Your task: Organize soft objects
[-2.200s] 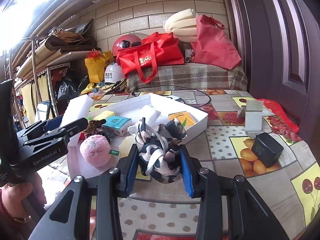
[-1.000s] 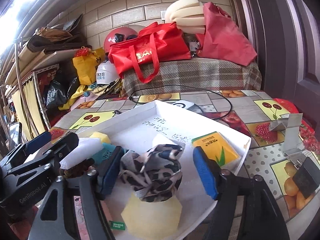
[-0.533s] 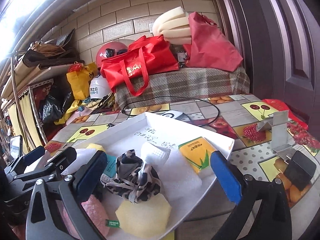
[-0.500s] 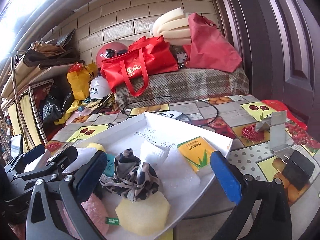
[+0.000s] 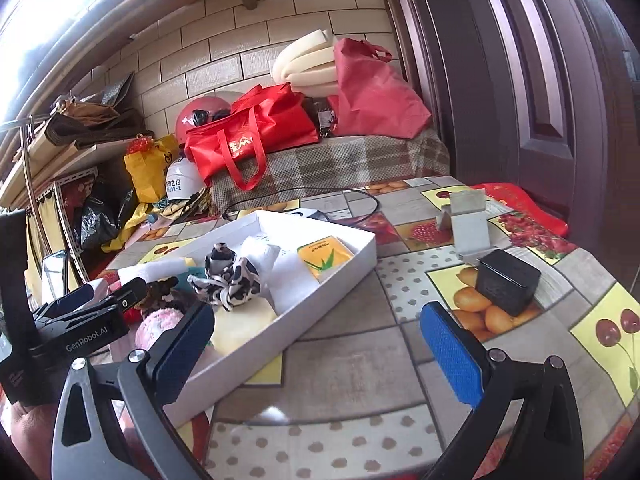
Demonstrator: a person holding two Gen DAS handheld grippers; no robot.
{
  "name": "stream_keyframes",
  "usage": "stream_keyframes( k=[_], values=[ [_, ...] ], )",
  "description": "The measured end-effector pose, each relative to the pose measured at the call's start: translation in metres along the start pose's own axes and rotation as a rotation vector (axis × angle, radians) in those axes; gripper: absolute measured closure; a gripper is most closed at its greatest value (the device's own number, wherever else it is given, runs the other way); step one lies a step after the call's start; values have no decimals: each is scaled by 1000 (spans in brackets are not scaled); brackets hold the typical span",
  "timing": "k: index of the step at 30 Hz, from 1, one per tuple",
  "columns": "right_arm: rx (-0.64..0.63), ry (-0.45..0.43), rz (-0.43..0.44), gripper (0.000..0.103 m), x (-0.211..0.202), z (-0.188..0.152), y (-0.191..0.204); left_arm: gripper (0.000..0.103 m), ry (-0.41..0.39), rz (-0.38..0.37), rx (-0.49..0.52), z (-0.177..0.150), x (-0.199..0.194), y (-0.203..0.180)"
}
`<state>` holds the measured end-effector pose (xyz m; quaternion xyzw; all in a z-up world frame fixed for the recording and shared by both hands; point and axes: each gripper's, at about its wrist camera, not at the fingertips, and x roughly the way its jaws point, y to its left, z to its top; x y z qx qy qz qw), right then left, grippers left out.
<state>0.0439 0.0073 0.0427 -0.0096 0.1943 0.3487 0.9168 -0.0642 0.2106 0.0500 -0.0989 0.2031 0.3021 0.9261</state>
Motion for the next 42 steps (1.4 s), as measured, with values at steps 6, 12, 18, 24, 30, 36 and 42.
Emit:
stream_keyframes(
  k=[6, 12, 18, 24, 30, 36, 42],
  values=[
    [-96, 23, -28, 0, -39, -18, 0, 0, 51, -53, 40, -25, -37, -22],
    [-59, -47, -6, 0, -100, -29, -26, 0, 6, -53, 128, -45, -84, -53],
    [6, -213, -44, 0, -149, -38, -47, 0, -57, 43, 158, -53, -104, -65],
    [39, -246, -75, 0, -151, -36, -50, 0, -41, 14, 151, -54, -105, -64],
    [39, -269, -80, 0, -157, -39, -51, 0, -48, 39, 170, -55, -106, -68],
    [40, -270, -81, 0, -158, -39, -51, 0, -17, 9, 142, -55, -103, -63],
    [34, -267, -83, 0, -159, -40, -51, 0, -2, -7, 126, -54, -102, -61]
  ],
)
